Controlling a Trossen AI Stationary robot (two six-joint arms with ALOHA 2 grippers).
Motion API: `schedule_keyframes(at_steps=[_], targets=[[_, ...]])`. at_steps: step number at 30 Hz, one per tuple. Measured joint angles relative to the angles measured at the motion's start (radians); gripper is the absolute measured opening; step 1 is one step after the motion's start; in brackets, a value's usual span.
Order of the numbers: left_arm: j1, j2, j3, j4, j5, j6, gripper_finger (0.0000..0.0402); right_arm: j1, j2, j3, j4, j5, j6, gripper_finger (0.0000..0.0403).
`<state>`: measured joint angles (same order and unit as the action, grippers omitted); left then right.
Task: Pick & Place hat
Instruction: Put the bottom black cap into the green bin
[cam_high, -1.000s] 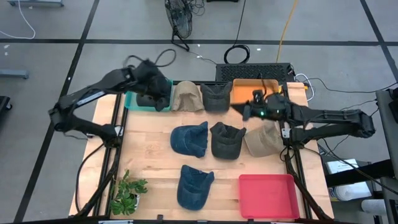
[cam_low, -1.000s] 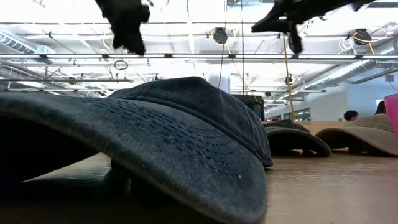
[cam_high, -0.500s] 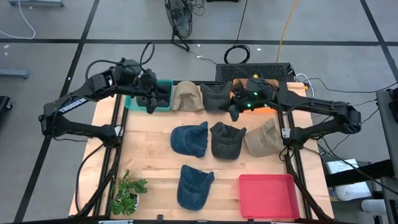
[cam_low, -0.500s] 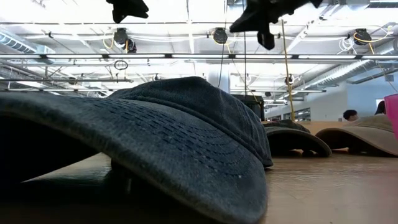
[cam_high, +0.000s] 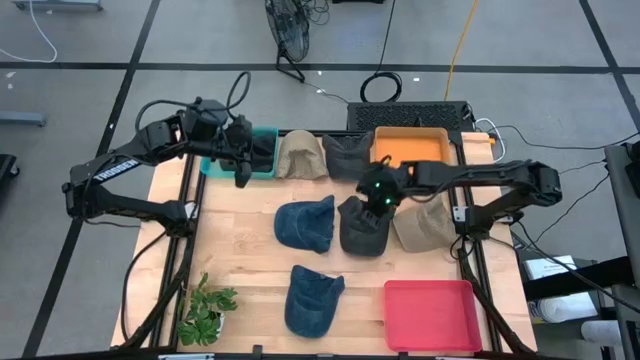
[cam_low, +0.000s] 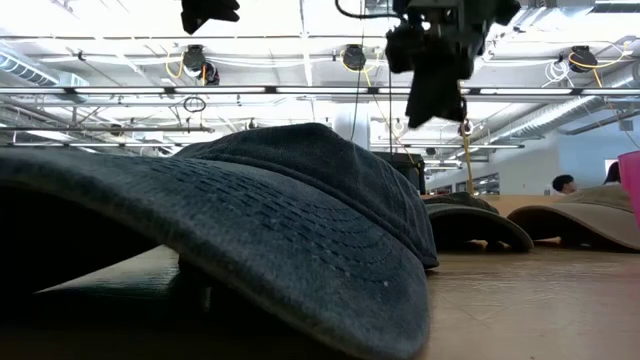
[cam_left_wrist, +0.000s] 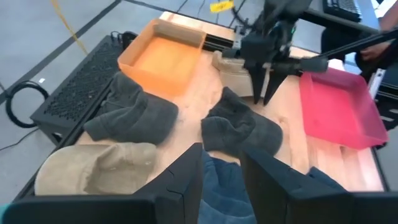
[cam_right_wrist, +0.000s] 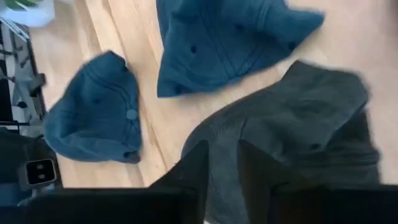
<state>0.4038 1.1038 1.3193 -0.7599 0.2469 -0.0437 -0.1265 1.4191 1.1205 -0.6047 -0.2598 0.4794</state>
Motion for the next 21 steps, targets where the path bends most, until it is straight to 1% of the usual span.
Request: schedule_keyframes(at_steps=[3,7,10,16,21], targets=[[-0.021,0.000,0.000,-0.016,0.002,-0.012,0.0118,0.017,0.039,-0.043,0.020,0.020,0.022,0.0094],[-0.054,0.000,0.000,-0.049,0.018,-0.012,0.0118,0.023,0.083,-0.091,0.041,0.021,0.042,0.0109],[-0.070,0.000,0.000,-0.053,0.012,-0.009,0.0118,0.023,0.100,-0.107,0.062,0.023,0.038,0.0112],[-0.079,0.006,0.000,-0.045,0.006,-0.013,0.0118,0.022,0.101,-0.109,0.071,0.026,-0.034,0.0112],[-0.079,0.005,0.000,-0.045,0.006,-0.023,0.0118,0.022,0.101,-0.109,0.078,0.024,-0.025,0.0112]])
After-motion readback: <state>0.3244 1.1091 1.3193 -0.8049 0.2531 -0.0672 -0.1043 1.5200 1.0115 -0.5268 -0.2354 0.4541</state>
